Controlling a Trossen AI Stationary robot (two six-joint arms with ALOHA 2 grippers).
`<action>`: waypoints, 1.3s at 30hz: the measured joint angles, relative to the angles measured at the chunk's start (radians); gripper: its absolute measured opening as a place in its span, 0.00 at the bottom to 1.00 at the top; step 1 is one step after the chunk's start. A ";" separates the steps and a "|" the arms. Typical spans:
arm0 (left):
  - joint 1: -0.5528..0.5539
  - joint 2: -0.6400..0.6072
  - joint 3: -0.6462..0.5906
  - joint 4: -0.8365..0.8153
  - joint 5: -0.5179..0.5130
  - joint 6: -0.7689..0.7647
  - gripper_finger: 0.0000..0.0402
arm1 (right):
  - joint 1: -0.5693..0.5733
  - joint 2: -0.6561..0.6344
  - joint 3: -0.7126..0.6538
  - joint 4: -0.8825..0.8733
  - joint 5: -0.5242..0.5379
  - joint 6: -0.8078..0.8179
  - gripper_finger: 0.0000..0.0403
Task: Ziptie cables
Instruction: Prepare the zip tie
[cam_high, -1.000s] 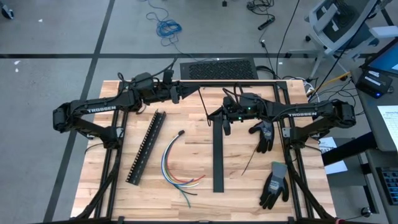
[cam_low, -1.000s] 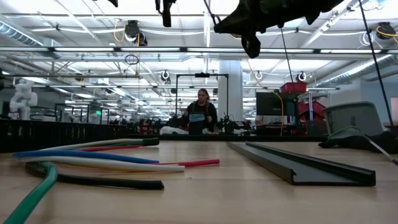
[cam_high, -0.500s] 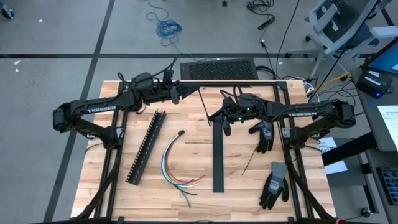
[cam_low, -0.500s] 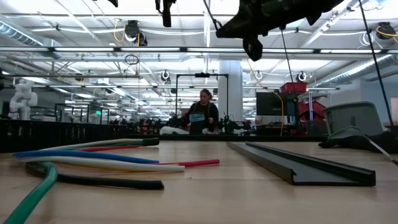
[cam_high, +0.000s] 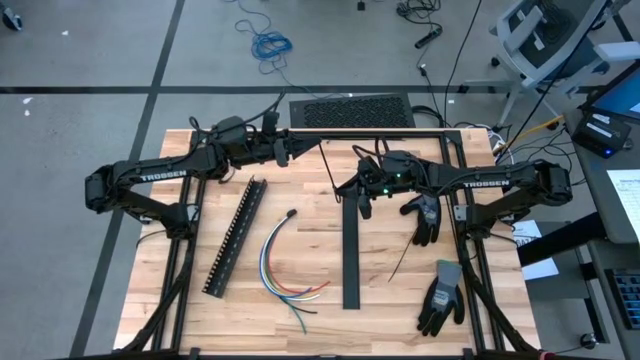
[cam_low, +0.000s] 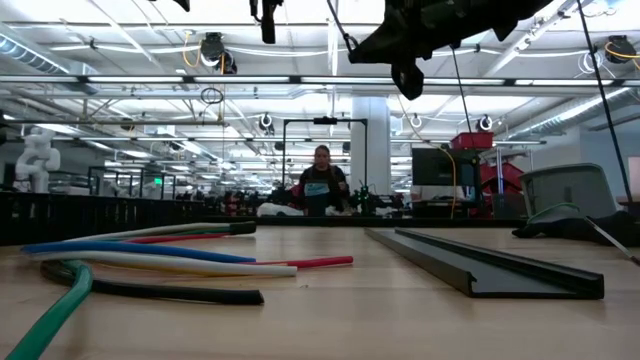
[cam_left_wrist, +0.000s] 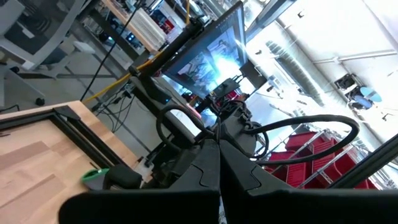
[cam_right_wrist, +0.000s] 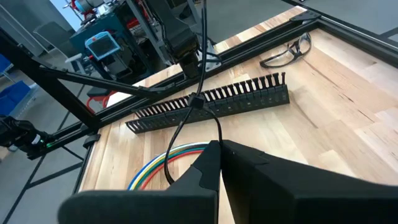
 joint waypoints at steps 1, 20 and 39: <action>0.000 0.000 0.000 0.000 0.000 0.000 0.00 | 0.000 0.000 0.000 -0.004 0.000 0.000 0.00; 0.000 0.000 0.000 0.004 -0.005 0.000 0.00 | 0.000 0.000 0.000 -0.050 0.004 0.004 0.00; 0.004 -0.038 0.002 0.365 0.062 -0.021 0.38 | -0.025 0.001 0.000 -0.136 0.119 0.058 0.00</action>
